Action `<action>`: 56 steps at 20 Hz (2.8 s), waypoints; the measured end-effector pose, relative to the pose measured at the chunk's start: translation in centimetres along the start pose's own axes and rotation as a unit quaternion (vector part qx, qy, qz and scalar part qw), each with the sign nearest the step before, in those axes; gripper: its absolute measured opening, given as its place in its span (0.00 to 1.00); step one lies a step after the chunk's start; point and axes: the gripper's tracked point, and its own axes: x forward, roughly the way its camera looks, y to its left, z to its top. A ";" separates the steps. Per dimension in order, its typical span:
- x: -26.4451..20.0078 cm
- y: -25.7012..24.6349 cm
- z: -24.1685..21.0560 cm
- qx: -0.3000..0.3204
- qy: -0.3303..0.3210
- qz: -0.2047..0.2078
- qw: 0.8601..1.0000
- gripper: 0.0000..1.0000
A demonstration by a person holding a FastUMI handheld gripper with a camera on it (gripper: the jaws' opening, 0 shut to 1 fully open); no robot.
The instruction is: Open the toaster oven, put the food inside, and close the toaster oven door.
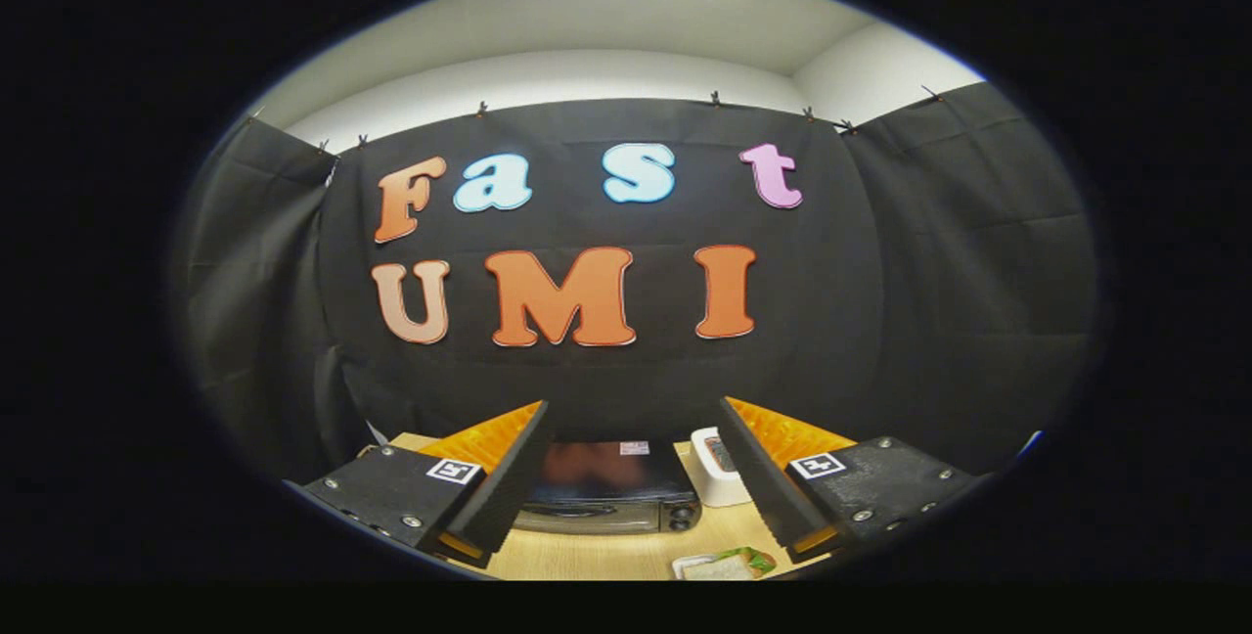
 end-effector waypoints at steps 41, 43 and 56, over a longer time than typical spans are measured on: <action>9.1 12.1 -27.6 -0.057 0.209 0.055 0.975 0.99; 8.7 12.1 -27.6 -0.061 0.217 0.052 0.973 1.00; 2.1 11.2 -29.5 -0.080 0.247 0.049 0.964 1.00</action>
